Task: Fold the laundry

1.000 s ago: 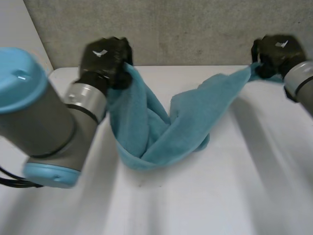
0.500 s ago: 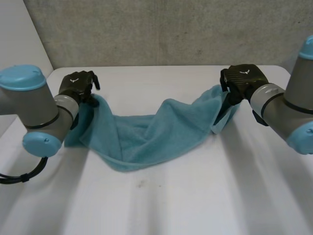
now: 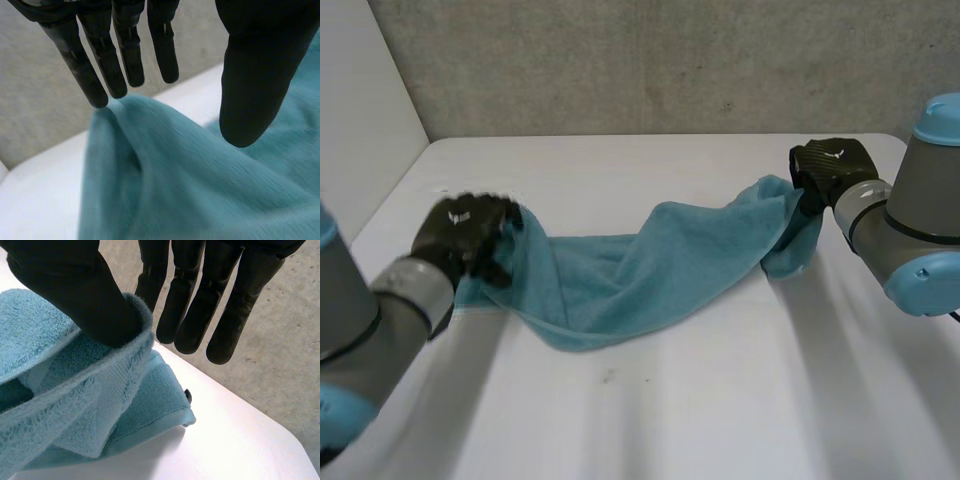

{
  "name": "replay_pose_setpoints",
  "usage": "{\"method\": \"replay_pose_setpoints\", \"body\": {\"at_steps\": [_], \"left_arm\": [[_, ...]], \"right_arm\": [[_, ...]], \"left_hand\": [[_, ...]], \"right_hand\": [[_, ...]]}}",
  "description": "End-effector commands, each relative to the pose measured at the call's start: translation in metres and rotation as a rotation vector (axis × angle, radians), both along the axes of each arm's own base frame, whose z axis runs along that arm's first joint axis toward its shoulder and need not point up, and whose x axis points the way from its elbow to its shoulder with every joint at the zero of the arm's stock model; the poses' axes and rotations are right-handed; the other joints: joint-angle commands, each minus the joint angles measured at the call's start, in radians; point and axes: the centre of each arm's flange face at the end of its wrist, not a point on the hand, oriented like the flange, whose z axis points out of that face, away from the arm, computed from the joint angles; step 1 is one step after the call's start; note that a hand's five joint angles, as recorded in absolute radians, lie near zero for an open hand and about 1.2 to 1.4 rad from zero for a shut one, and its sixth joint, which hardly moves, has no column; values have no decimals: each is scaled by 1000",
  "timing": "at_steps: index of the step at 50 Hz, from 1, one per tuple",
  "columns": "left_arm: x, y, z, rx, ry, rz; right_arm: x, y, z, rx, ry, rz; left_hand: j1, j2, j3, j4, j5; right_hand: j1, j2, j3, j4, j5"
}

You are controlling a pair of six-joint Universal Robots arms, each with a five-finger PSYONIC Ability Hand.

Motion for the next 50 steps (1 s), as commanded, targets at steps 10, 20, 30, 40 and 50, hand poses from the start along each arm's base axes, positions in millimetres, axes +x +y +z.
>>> {"method": "replay_pose_setpoints", "body": {"at_steps": [10,20,30,40,50], "left_arm": [[18,6,-53,114,-195,-51],[13,-17,-81,155,-204,-50],[11,-27,-87,128,-198,-49],[8,-34,-87,95,-190,-49],[5,-37,-90,96,-192,-57]], "right_arm": [[-3,-1,-4,14,2,-3],[-2,0,-7,20,5,2],[-2,0,-10,27,7,1],[-1,2,-11,29,9,6],[-1,1,-16,40,21,6]], "left_hand": [[72,97,102,98,99],[-7,18,23,19,19],[39,64,69,66,66],[101,126,131,128,128],[107,132,137,134,134]], "right_hand": [[424,216,214,208,232],[424,216,214,208,232],[424,216,214,208,232],[424,216,214,208,232],[424,216,214,208,232]]}}
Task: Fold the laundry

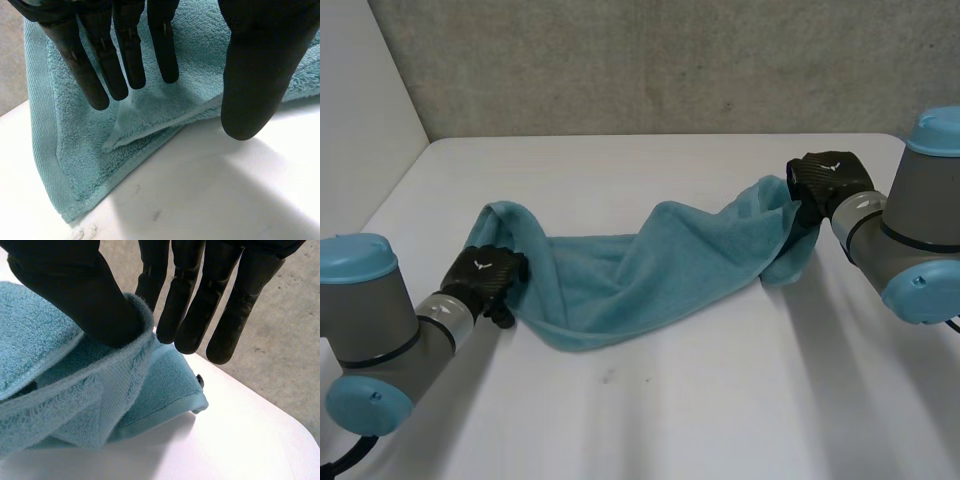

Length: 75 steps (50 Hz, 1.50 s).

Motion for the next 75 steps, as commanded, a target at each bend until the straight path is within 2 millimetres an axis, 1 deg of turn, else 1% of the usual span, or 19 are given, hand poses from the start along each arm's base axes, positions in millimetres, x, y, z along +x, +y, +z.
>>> {"method": "replay_pose_setpoints", "body": {"at_steps": [1,15,20,26,29,33,40,44,49,58,60,63,66,68,69,72,73,74,75], "left_arm": [[-2,-2,-2,2,-2,-6],[-6,-4,-8,11,-4,-16],[-8,-6,-5,-1,0,-22],[-12,-9,0,-22,4,-25],[-14,-10,13,-53,19,-25],[-9,-8,56,-161,47,-13],[1,12,103,-238,56,2],[25,24,138,-272,49,61],[42,33,133,-169,-17,98],[46,32,74,20,-188,38],[45,23,53,70,-220,18],[40,-1,48,19,-215,18],[35,-13,49,-23,-211,13],[21,-41,69,-168,-186,8],[21,-42,70,-169,-186,8],[4,-69,112,-353,-119,17],[-2,-82,139,-458,-78,35],[-2,-82,139,-459,-78,36],[-5,-94,174,-588,-21,61]], "right_arm": [[0,0,-3,6,9,0],[-2,-2,-3,3,13,-3],[-3,-3,-1,0,12,-7],[-8,-6,4,-6,6,-26],[-12,-9,7,-11,6,-36],[-16,-5,13,5,35,-34],[-29,39,48,82,296,40],[-43,56,71,70,370,39],[-64,74,78,75,493,55],[-70,95,22,211,706,218],[-69,91,13,227,717,232],[-65,72,3,214,717,222],[-63,47,6,156,705,168],[-62,33,12,107,693,132],[-60,17,25,35,677,83],[-50,-13,69,-181,617,-22],[-49,-13,69,-183,616,-23],[-41,-24,102,-329,562,-73],[-33,-32,138,-486,492,-122]], "left_hand": [[104,103,107,100,101],[342,341,345,338,338],[807,806,810,803,804],[808,807,812,805,805],[808,807,812,805,805],[808,807,812,805,805],[808,807,812,805,805],[808,807,812,805,805],[808,807,812,805,805],[808,807,812,805,805],[808,807,812,805,805],[808,807,812,805,805],[808,807,812,805,805],[808,807,812,805,805],[808,807,812,805,805],[808,807,812,805,805],[808,807,812,805,805],[808,807,812,805,805],[808,807,812,805,805]], "right_hand": [[424,216,213,208,231],[424,216,213,208,231],[424,216,213,208,231],[424,216,213,208,231],[424,216,213,208,231],[424,216,213,208,231],[424,216,213,208,231],[424,216,213,208,231],[424,216,213,208,231],[424,216,213,208,231],[424,216,213,208,231],[424,216,213,208,231],[424,216,213,208,231],[424,216,213,208,231],[424,216,213,208,231],[424,216,213,208,231],[424,216,213,208,231],[424,216,213,208,231],[424,216,213,208,231]]}}
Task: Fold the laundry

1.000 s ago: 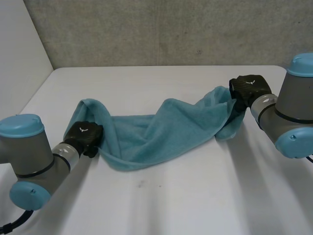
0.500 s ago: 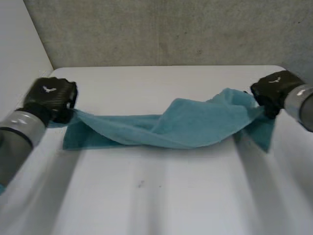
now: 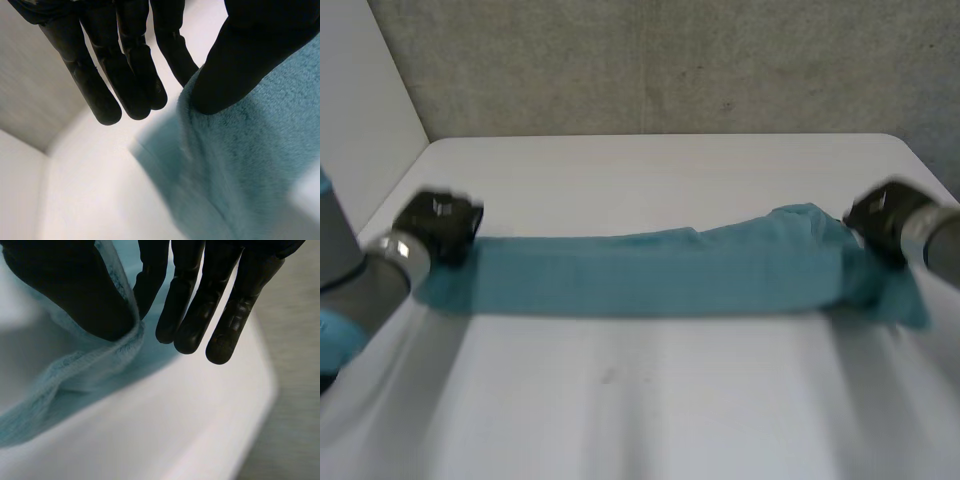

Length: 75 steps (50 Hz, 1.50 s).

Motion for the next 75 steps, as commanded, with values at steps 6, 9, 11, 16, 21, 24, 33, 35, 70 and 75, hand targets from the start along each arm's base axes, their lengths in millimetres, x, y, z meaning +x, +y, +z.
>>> {"method": "replay_pose_setpoints", "body": {"at_steps": [6,9,11,16,21,24,33,35,70,75], "left_arm": [[-22,-53,223,-893,397,47],[-17,-44,247,-978,466,62],[-17,-42,243,-962,474,60],[-13,-41,205,-834,448,74],[-10,-37,145,-661,396,94],[-8,-27,98,-521,357,98],[-7,14,-22,-169,268,51],[-6,17,-32,-137,258,53],[11,17,-33,-119,261,106],[12,16,-32,-125,263,108]], "right_arm": [[34,-58,200,-961,-410,-14],[32,-45,221,-1053,-480,2],[29,-32,210,-995,-471,15],[29,-30,156,-824,-428,38],[28,-23,95,-634,-388,43],[27,-12,55,-511,-363,42],[26,11,-37,-216,-338,88],[23,10,-51,-174,-337,82],[-59,-5,-87,273,-1049,-467],[-55,-5,-90,314,-1098,-462]], "left_hand": [[259,198,204,201,254],[259,198,204,201,254],[259,198,204,201,254],[259,198,204,201,254],[259,198,204,201,254],[259,198,204,201,254],[259,198,204,201,254],[259,198,204,201,254],[259,198,204,201,254],[259,198,204,201,254]], "right_hand": [[424,215,209,203,229],[424,215,209,203,229],[424,215,209,203,229],[424,215,209,203,229],[424,215,209,203,229],[424,215,209,203,229],[424,215,209,203,229],[424,215,209,203,229],[-376,-586,-591,-598,-571],[-350,-559,-565,-571,-545]]}}
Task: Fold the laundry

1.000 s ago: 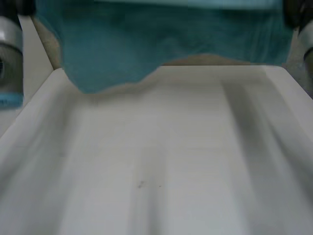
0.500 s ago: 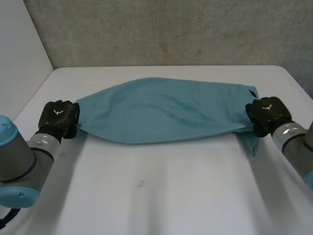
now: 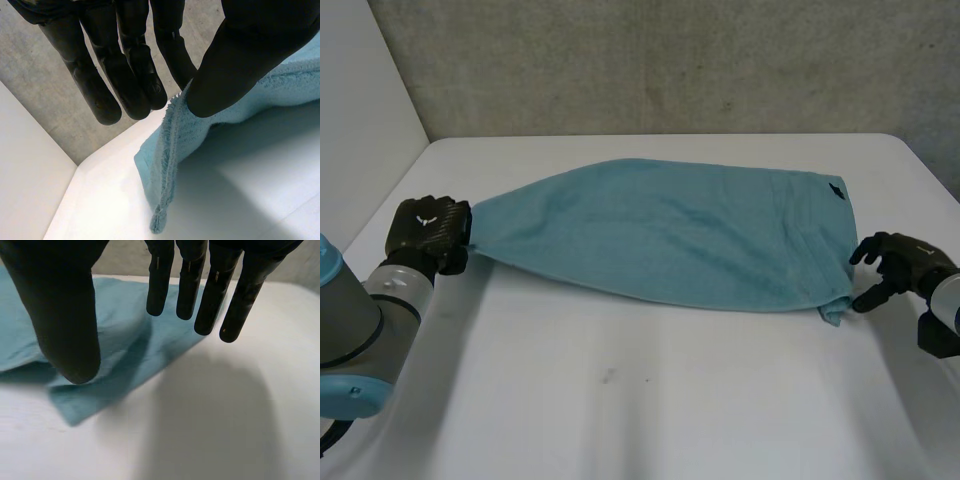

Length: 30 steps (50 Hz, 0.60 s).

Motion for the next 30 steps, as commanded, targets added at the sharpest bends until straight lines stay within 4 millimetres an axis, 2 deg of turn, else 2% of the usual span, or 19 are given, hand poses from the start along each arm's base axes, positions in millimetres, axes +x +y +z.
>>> {"method": "replay_pose_setpoints", "body": {"at_steps": [1,13,19,24,30], "left_arm": [[1,-2,2,-8,2,5],[9,-10,5,-19,2,29],[10,-12,8,-30,3,35],[17,-22,16,-61,9,63],[18,-24,17,-71,9,67]], "right_arm": [[6,1,-6,47,-107,16],[7,-1,-9,43,-99,16],[8,-3,-21,67,-82,13],[15,-4,-24,68,-62,10],[26,0,-27,74,-47,24]], "left_hand": [[259,197,202,201,254],[259,197,202,201,254],[259,197,202,201,254],[259,197,202,201,254],[259,197,202,201,254]], "right_hand": [[143,82,86,85,93],[199,137,142,141,149],[219,158,162,162,169],[211,149,154,153,160],[123,61,66,65,73]]}}
